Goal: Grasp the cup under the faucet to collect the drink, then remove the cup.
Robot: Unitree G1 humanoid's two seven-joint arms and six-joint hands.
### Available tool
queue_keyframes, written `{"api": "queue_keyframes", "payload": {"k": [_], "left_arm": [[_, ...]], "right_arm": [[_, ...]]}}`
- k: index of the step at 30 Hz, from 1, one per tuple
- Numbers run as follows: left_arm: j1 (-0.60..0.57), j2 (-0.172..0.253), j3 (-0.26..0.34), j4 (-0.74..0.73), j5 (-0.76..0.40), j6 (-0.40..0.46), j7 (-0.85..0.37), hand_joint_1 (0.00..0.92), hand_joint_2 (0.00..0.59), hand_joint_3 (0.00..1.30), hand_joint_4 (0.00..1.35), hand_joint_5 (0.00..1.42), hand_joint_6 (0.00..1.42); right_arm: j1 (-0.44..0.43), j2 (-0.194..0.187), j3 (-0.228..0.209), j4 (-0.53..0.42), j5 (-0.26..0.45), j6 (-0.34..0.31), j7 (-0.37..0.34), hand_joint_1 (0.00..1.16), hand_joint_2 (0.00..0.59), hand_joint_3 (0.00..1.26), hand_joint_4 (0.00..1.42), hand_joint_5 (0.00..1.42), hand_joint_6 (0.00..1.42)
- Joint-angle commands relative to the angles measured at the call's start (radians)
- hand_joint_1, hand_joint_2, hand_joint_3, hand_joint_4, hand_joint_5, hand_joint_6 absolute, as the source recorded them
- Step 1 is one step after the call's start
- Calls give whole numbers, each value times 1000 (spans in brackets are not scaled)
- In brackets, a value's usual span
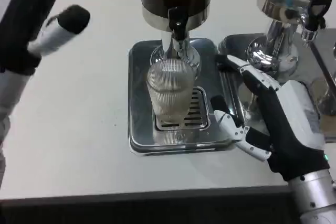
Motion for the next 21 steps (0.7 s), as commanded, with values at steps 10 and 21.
{"api": "queue_keyframes", "payload": {"k": [10,21], "left_arm": [[-174,-156,70,110,-244,345,-429,0,19,321,318,360,258],[-283,-207,116,304,-157,401,-540,0,28,245,169,237,172]], "right_arm": [[-6,-2,-7,28,2,-34,-51,454,434,241,282,235,231],[27,-1,-5,5,-12,-28,-76,454,434,241,281,235,231]]}}
